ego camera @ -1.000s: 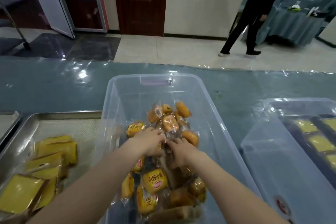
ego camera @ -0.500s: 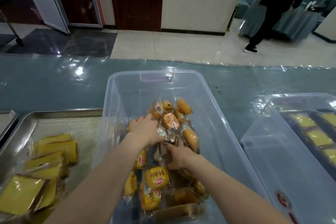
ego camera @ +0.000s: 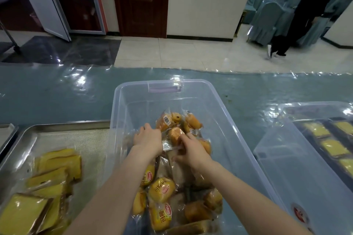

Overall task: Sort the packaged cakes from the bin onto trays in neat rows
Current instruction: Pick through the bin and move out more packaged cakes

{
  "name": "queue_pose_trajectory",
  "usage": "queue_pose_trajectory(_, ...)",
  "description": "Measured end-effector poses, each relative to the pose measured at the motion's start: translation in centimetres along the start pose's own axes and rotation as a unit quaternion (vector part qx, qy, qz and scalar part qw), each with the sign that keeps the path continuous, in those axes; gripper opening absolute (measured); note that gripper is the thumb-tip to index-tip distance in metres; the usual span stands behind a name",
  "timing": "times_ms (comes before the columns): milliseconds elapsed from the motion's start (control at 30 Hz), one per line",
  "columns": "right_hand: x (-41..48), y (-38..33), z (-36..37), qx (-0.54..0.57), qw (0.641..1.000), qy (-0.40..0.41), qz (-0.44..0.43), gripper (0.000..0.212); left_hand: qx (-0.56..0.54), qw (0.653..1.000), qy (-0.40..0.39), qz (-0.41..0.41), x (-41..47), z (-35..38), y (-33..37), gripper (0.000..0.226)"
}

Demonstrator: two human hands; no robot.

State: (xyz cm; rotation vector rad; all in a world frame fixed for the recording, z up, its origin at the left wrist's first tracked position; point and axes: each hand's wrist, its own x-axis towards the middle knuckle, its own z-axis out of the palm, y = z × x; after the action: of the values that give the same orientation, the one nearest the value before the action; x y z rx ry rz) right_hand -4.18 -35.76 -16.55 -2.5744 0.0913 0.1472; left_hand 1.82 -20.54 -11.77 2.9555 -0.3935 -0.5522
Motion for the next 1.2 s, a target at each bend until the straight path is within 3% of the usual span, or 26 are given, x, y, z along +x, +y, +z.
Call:
queue_pose_trajectory(100,1.0,-0.2,0.4,-0.128,0.983,-0.09,-0.093,0.078,0.017,1.0,-0.012,-0.021,-0.2,-0.3,0.0,0.033)
queue_pose_trajectory(167,1.5,-1.0,1.2,-0.251,0.946,-0.15,-0.142,0.088,0.031,0.999,-0.016,-0.037,-0.3,-0.5,-0.1,0.036)
queue_pose_trajectory(267,2.3,-2.0,2.5,-0.363,0.895,-0.178,-0.19,0.098,0.041,0.998,-0.009,-0.051,-0.6,-0.8,-0.1,0.037)
queue_pose_trajectory(367,2.5,-2.1,2.5,-0.346,0.897,-0.22,-0.164,0.09,0.037,0.998,0.0,-0.047,-0.7,-1.0,-0.2,0.033)
queue_pose_trajectory(467,1.1,-1.6,1.7,-0.305,0.901,-0.203,-0.23,0.054,0.038,0.999,0.008,-0.016,-0.5,-1.1,-0.4,0.032)
queue_pose_trajectory(533,0.1,-1.0,1.5,-0.288,0.902,-0.186,-0.262,0.044,0.039,0.999,0.015,0.015,-0.5,-1.1,-0.3,0.031)
queue_pose_trajectory(600,0.1,-0.4,1.1,-0.275,0.915,-0.17,-0.243,0.057,0.033,0.999,0.019,0.039,-0.6,-1.1,0.0,0.027)
queue_pose_trajectory(667,1.0,0.0,0.6,-0.296,0.922,-0.16,-0.193,0.083,0.019,0.998,0.012,0.06,-0.6,-1.0,0.1,0.026)
queue_pose_trajectory(767,2.1,0.5,0.1,-0.334,0.916,-0.188,-0.118,0.112,0.002,0.997,-0.006,0.079,-0.6,-0.6,0.0,0.034)
queue_pose_trajectory(900,2.3,0.1,0.9,-0.326,0.908,-0.242,-0.104,0.111,-0.014,0.996,-0.004,0.083,-0.5,-0.6,0.0,0.04)
queue_pose_trajectory(1033,1.8,-0.4,0.4,-0.266,0.93,-0.212,-0.139,0.07,-0.028,0.997,0.019,0.068,-0.3,-0.5,-0.1,0.038)
queue_pose_trajectory(1200,3.6,-0.8,0.6,-0.251,0.927,-0.261,-0.103,0.123,-0.038,0.997,0.054,0.045,0.2,-0.9,0.0,0.028)
